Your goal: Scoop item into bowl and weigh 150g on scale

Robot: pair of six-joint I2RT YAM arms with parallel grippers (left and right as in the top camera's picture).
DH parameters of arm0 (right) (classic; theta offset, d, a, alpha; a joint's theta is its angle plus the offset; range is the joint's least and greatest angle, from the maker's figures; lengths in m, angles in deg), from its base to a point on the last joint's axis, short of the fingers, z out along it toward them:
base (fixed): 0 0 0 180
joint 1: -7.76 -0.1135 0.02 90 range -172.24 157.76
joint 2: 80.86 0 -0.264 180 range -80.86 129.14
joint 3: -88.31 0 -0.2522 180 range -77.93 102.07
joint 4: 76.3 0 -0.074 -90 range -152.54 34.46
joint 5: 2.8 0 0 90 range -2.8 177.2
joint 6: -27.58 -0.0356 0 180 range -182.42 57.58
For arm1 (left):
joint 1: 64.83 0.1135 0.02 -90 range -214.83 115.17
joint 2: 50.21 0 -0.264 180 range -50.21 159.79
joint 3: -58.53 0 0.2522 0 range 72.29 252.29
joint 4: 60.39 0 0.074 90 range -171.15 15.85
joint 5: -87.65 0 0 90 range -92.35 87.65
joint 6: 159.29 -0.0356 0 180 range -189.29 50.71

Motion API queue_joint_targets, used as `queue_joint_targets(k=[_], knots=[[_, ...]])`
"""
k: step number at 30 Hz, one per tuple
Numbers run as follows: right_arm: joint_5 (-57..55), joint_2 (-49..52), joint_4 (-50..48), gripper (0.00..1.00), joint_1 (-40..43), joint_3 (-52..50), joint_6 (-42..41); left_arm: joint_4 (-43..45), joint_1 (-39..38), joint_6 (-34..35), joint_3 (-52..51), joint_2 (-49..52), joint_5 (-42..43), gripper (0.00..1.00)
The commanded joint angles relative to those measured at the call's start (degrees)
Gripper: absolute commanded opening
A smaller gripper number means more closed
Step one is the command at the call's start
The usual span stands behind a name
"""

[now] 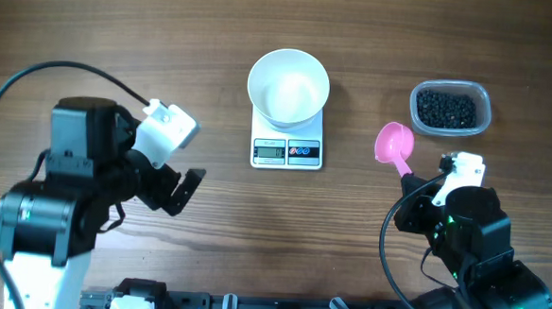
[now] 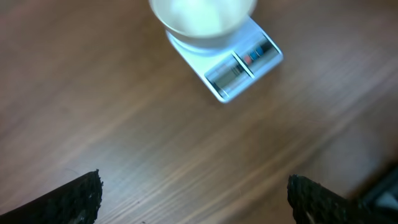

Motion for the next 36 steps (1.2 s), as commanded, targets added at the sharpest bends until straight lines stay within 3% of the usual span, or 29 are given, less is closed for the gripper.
queue_joint_targets(k=[1, 15, 26, 32, 36], knots=[[-1.2, -0.6, -0.3, 0.04, 0.2, 0.6, 1.2, -3.1, 0.8, -9.6, 0.3, 4.6, 6.8, 1.00], [-0.9, -0.6, 0.3, 0.04, 0.2, 0.6, 1.1, -3.4, 0.8, -7.2, 0.3, 6.4, 0.8, 1.00], [-0.9, -0.6, 0.3, 0.04, 0.2, 0.6, 1.1, -3.2, 0.8, -7.2, 0.3, 6.4, 0.9, 1.00], [-0.9, -0.6, 0.3, 0.04, 0.2, 0.6, 1.0, -1.7, 0.8, -7.2, 0.3, 6.4, 7.0, 1.00], [-0.9, -0.6, 0.3, 0.04, 0.2, 0.6, 1.0, -1.9, 0.8, -7.3, 0.3, 6.4, 5.8, 1.00]])
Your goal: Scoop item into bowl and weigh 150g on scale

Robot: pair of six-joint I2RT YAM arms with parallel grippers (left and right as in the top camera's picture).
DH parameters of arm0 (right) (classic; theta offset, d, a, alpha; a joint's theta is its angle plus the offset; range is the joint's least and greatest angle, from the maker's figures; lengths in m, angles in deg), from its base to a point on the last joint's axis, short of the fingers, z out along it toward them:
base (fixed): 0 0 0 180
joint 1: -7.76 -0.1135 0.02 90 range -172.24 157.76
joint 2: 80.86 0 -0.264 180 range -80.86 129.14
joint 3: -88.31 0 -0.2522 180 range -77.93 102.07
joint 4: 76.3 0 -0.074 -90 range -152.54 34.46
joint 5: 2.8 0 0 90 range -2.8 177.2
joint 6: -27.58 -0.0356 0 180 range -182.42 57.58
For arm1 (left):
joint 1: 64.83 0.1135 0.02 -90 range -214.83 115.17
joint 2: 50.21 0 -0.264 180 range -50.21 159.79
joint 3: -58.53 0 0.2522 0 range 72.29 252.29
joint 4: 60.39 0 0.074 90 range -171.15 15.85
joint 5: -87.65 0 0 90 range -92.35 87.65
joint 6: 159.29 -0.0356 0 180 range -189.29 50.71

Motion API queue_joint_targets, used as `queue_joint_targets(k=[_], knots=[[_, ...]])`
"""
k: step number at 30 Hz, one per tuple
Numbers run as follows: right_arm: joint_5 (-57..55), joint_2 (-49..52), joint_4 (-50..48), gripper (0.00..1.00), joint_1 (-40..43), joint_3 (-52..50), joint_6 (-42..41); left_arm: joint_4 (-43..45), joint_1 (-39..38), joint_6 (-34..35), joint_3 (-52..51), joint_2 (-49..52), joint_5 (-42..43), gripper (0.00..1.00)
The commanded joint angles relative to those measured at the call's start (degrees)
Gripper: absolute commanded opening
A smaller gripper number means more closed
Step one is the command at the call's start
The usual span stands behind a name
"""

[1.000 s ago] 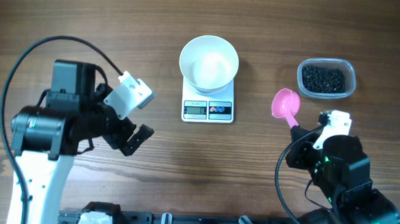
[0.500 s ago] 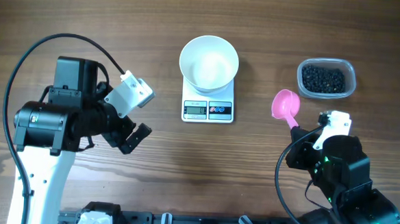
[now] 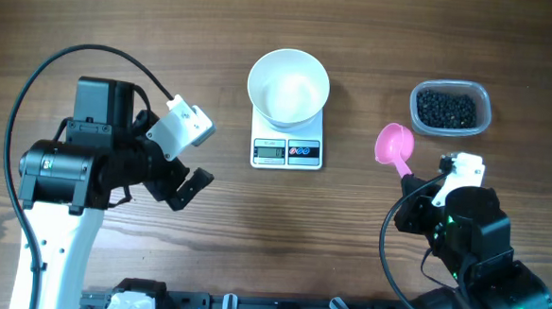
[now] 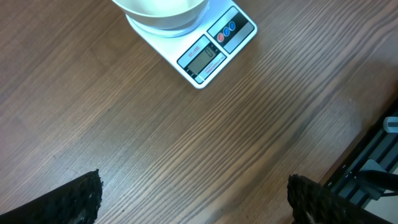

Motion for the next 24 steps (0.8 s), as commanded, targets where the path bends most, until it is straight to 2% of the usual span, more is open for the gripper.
queue_joint_targets(k=[1, 13, 24], knots=[[-1.0, -0.6, -0.1, 0.04, 0.2, 0.6, 1.0, 0.0, 0.5, 0.1, 0.3, -0.6, 1.6, 1.00], [-1.0, -0.6, -0.1, 0.04, 0.2, 0.8, 1.9, 0.0, 0.5, 0.2, 0.3, -0.6, 1.6, 1.00], [-3.3, 2.3, 6.9, 0.04, 0.2, 10.1, 8.1, 0.0, 0.5, 0.2, 0.3, -0.6, 1.6, 1.00]])
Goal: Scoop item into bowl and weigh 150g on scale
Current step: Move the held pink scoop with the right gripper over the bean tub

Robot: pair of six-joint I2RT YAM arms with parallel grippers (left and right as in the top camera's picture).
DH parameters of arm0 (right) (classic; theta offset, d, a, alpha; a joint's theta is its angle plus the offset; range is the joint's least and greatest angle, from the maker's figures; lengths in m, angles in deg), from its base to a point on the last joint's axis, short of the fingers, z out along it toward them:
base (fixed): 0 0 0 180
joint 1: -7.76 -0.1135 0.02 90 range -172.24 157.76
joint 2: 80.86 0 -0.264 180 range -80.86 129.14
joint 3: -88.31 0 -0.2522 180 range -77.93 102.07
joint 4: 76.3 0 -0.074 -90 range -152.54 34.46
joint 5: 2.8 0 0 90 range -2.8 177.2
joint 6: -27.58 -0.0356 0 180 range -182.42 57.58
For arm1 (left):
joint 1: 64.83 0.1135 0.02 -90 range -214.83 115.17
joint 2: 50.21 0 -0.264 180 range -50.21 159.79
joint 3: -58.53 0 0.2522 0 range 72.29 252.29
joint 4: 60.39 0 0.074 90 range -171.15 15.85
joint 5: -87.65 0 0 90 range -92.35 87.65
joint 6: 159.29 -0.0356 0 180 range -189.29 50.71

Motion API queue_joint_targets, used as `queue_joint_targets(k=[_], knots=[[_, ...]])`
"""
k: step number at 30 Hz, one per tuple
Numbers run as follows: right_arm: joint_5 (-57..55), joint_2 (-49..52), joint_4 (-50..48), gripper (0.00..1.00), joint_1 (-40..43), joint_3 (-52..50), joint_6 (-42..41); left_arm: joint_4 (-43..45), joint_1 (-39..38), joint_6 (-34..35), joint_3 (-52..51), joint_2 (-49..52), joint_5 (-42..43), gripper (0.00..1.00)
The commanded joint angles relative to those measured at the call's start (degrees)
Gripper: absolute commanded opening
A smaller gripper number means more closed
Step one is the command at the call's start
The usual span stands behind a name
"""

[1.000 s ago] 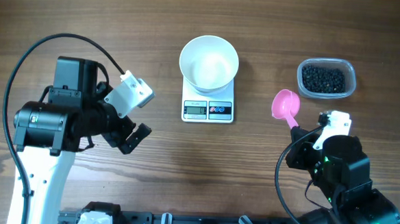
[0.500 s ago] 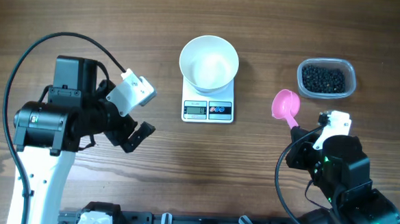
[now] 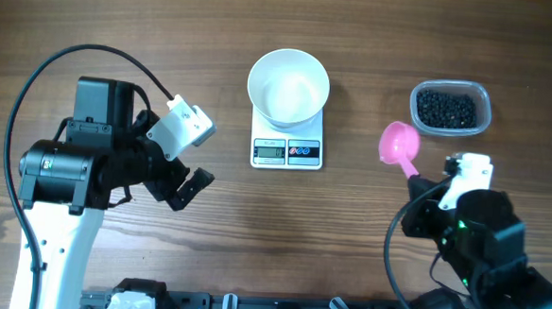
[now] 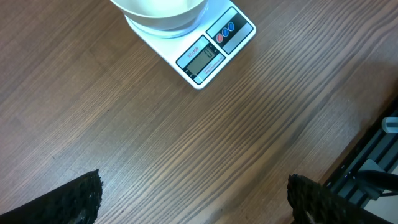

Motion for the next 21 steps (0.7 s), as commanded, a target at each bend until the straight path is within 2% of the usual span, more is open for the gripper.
queue_joint_targets(k=[1, 12, 17, 21], knots=[[-3.4, 3.2, 2.6, 0.04, 0.2, 5.0, 3.9, 0.0, 0.5, 0.2, 0.3, -0.6, 1.4, 1.00], [-13.4, 23.3, 7.3, 0.05, 0.8, 19.7, 3.8, 0.0, 0.5, 0.2, 0.3, -0.6, 1.4, 1.00], [-13.4, 31.7, 10.5, 0.04, 5.6, 28.2, 4.0, 0.0, 0.5, 0.2, 0.3, -0.6, 1.4, 1.00], [-13.4, 36.2, 10.7, 0.04, 9.9, 34.0, 7.6, 0.0, 0.5, 0.2, 0.3, -0.6, 1.4, 1.00]])
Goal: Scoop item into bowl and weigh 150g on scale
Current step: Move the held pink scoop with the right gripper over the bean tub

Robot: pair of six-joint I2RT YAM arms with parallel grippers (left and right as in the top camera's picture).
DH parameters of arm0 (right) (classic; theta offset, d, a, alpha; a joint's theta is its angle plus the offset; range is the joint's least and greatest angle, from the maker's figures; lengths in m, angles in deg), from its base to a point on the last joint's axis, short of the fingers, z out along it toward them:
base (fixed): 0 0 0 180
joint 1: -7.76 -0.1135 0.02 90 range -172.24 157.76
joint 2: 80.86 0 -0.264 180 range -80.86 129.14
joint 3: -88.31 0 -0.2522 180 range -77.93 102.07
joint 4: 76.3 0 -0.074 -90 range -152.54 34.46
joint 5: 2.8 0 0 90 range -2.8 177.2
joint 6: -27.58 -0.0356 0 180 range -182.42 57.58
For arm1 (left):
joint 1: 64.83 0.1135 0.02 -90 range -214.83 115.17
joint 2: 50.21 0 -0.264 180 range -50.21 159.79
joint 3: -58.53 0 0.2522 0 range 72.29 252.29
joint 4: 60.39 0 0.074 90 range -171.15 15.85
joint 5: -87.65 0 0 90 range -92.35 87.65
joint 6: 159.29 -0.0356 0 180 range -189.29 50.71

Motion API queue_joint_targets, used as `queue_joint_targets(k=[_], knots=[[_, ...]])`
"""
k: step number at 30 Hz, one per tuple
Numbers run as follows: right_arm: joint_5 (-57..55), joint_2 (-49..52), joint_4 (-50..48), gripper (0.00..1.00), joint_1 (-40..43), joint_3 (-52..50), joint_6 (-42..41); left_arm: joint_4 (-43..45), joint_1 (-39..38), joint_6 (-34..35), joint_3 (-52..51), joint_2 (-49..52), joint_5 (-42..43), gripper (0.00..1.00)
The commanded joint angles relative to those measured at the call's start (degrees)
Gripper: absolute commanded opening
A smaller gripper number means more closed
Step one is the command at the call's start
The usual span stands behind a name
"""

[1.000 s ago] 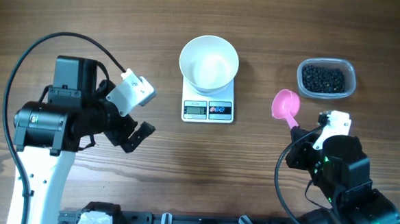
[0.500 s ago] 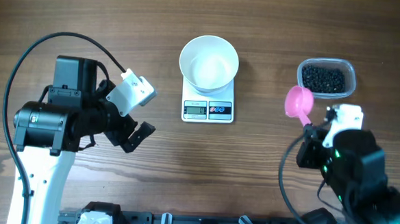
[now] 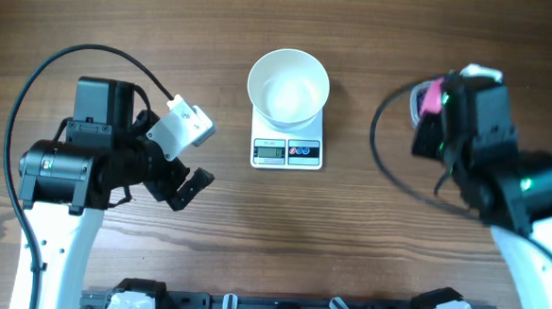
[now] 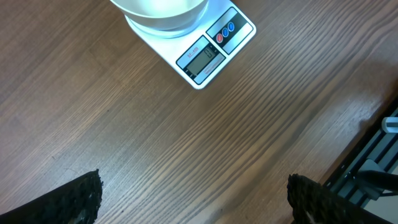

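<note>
A white bowl (image 3: 288, 86) stands empty on the white scale (image 3: 287, 150) at the table's middle back; both also show in the left wrist view, bowl (image 4: 158, 7) and scale (image 4: 211, 50). My right arm (image 3: 472, 122) now hangs over the container of dark beans (image 3: 416, 105), hiding nearly all of it. A bit of the pink scoop (image 3: 434, 95) shows beside the wrist, held in the right gripper, whose fingers are hidden. My left gripper (image 3: 187, 188) (image 4: 196, 199) is open over bare wood left of the scale.
Wooden table (image 3: 252, 248) all round. A dark rail (image 4: 373, 168) runs along the near edge. A black cable (image 3: 381, 132) loops out left of the right arm, between it and the scale.
My right arm has moved from the near right corner to the back, over the bean container, with the pink scoop in it. The left arm has not moved.
At first my left gripper was low at the left and the right gripper held the scoop's handle, its head lying near the container. Then the left arm stood higher, nearer the scale. The scoop shifted slightly, and now it is above the container.
</note>
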Motion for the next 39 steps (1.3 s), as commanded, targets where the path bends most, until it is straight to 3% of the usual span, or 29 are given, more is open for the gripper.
queue_joint_targets(k=[1, 6, 15, 32, 39], knots=[[-2.1, 3.7, 0.1, 0.04, 3.9, 6.6, 4.8, 0.0, 0.5, 0.2, 0.3, -0.5, 1.3, 1.00], [-3.8, 9.5, 0.2, 0.04, 7.9, 7.7, 8.8, 0.0, 0.5, 0.2, 0.3, -0.5, 1.3, 1.00], [-3.6, 16.5, -2.1, 0.04, 12.8, 7.7, 8.9, 0.0, 0.5, 0.2, 0.3, -0.5, 1.3, 1.00], [-2.1, 23.7, -4.8, 0.04, 15.2, 7.6, 8.9, 0.0, 0.5, 0.2, 0.3, -0.5, 1.3, 1.00], [-1.6, 26.0, -5.1, 0.04, 15.5, 7.4, 13.3, 0.0, 0.5, 0.2, 0.3, -0.5, 1.3, 1.00]])
